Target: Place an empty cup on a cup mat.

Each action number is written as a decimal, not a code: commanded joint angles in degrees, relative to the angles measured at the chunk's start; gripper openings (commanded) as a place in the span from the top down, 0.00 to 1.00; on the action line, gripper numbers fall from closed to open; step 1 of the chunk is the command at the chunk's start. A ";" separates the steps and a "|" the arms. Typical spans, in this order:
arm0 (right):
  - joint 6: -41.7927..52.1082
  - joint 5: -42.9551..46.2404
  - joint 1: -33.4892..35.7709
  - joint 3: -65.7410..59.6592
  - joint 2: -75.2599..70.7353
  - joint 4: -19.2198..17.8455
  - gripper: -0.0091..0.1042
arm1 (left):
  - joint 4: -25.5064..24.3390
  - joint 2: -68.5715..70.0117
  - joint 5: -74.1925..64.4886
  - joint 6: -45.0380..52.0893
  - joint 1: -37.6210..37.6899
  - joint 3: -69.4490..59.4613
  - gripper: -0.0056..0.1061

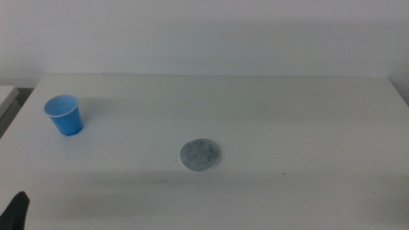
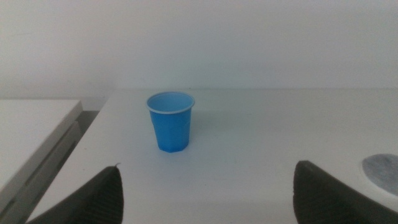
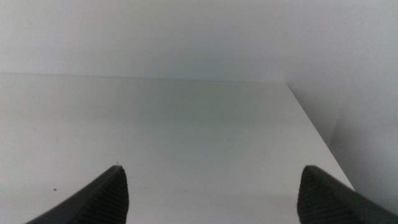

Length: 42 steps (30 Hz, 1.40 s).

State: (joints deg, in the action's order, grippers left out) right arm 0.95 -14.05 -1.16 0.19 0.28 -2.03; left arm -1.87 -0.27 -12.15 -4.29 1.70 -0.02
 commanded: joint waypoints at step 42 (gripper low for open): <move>0.23 0.38 0.07 -0.19 -0.28 -0.15 0.10 | 3.23 -102.23 -48.05 8.99 -12.52 90.41 0.11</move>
State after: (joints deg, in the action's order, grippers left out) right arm 0.95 -14.05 -1.16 0.19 0.28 -2.03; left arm 0.00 -99.92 -58.73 3.45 -10.15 87.39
